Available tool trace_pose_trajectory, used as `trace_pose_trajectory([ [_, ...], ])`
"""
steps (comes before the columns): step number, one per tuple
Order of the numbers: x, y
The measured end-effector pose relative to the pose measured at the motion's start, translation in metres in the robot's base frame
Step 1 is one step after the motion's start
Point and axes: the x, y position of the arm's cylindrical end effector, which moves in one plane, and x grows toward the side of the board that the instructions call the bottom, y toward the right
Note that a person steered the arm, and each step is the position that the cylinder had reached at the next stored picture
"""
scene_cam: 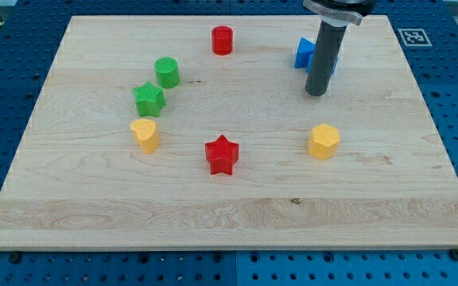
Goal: Move the red circle left to the blue triangle
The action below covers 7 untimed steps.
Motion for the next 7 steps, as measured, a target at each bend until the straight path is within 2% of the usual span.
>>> trace_pose_trajectory([
  [7, -0.042, -0.091],
])
